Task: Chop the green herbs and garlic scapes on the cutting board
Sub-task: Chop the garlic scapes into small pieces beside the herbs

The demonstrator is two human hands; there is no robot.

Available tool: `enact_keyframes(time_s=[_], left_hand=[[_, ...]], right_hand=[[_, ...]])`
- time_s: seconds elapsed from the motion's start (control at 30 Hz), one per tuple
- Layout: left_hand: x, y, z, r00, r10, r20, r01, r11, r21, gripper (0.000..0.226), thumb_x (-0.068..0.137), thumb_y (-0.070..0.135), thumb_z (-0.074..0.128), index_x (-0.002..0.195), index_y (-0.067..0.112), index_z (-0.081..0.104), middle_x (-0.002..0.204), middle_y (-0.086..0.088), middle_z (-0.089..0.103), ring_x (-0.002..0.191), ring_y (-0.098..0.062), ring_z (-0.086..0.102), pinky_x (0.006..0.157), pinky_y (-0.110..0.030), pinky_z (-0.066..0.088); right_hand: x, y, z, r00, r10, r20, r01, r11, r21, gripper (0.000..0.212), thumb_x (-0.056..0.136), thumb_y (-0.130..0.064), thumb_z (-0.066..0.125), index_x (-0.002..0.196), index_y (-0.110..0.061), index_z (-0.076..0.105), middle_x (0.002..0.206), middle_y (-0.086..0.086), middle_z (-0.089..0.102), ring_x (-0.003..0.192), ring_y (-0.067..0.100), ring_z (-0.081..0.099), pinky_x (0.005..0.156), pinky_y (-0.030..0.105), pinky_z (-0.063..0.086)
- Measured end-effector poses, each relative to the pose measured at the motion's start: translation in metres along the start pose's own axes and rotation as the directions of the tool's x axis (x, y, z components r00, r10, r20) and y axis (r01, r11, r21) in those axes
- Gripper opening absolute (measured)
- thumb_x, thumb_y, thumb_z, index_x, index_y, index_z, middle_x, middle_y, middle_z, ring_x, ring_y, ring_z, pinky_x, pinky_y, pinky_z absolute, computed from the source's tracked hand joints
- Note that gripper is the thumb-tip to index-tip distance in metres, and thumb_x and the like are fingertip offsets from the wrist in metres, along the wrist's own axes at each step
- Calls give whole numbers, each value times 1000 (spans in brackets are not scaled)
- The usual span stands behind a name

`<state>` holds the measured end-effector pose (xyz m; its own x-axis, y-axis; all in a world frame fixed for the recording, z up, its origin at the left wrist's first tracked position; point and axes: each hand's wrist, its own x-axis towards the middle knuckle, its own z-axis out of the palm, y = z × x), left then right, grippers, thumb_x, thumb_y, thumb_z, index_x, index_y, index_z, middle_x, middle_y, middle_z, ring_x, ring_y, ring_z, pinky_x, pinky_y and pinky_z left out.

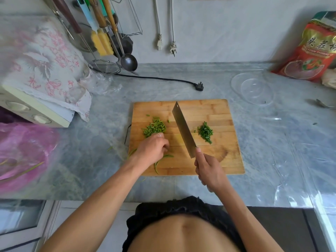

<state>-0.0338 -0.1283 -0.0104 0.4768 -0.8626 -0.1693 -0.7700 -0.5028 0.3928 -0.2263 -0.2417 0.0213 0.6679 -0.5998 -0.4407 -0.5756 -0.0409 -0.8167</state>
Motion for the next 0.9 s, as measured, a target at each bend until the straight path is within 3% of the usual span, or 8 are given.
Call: enact_keyframes(time_s=[0.07, 0.13, 0.2, 0.3, 0.43, 0.6, 0.8, 0.9], left_hand=[[-5, -4, 4, 998, -19, -56, 17, 999, -29, 8, 91, 13, 65, 94, 16, 73, 100, 4, 60, 96, -15, 58, 75, -30, 50], [-11, -8, 5, 979, -166, -120, 135, 963, -234, 6, 92, 16, 65, 93, 18, 71, 95, 10, 62, 88, -8, 59, 73, -22, 48], [-19, -14, 2, 928, -351, -129, 249, 837, -488, 8, 94, 17, 64, 92, 23, 69, 89, 14, 64, 82, 2, 58, 70, -13, 43], [-33, -26, -2, 864, -485, -131, 270, 668, -694, 15, 94, 11, 63, 86, 23, 68, 78, 12, 66, 66, 8, 58, 63, -8, 42], [-54, -60, -4, 727, -667, -165, 304, 527, -794, 25, 91, 6, 67, 79, 28, 68, 78, 8, 69, 70, -2, 61, 70, -16, 47], [-84, -114, -10, 520, -823, -229, 413, 477, -776, 9, 87, 2, 69, 92, 6, 75, 88, -7, 71, 84, -19, 65, 81, -25, 46], [-95, -133, -21, 522, -828, -205, 448, 471, -760, 8, 87, 4, 69, 92, 7, 75, 83, -6, 69, 75, -12, 61, 73, -22, 45], [-94, -119, -26, 575, -799, -176, 393, 458, -797, 11, 89, 1, 67, 93, 10, 73, 77, 0, 66, 59, 5, 56, 63, -7, 43]], right_hand=[[-2, -5, 1, 1000, -15, 23, 15, 1000, -7, 63, 94, -67, 32, 66, -13, 48, 55, 0, 45, 48, 14, 39, 50, 31, 35], [-2, -10, 1, 999, -21, 42, 21, 1000, 0, 61, 95, -64, 33, 68, -12, 48, 57, 2, 45, 48, 15, 38, 48, 30, 34], [-2, -16, 2, 998, -18, 58, 17, 1000, 16, 61, 96, -63, 34, 68, -11, 49, 57, 2, 45, 48, 15, 38, 46, 29, 34], [1, -24, 5, 997, -12, 78, 9, 999, 39, 59, 96, -62, 34, 68, -13, 50, 56, 2, 46, 46, 15, 40, 44, 28, 34], [6, -39, 11, 992, -47, 118, 40, 997, 59, 57, 99, -57, 34, 68, -12, 49, 56, 2, 45, 47, 16, 39, 44, 28, 34], [13, -55, 32, 978, -88, 190, 82, 996, 37, 57, 98, -58, 35, 66, -13, 49, 54, 1, 45, 47, 18, 39, 45, 30, 33], [16, -71, 51, 951, -146, 271, 151, 989, 3, 60, 97, -62, 32, 64, -13, 44, 51, 1, 44, 45, 20, 39, 45, 28, 33], [15, -74, 53, 946, -162, 280, 172, 985, -11, 60, 97, -61, 32, 65, -11, 45, 54, 4, 44, 45, 19, 39, 43, 27, 33]])
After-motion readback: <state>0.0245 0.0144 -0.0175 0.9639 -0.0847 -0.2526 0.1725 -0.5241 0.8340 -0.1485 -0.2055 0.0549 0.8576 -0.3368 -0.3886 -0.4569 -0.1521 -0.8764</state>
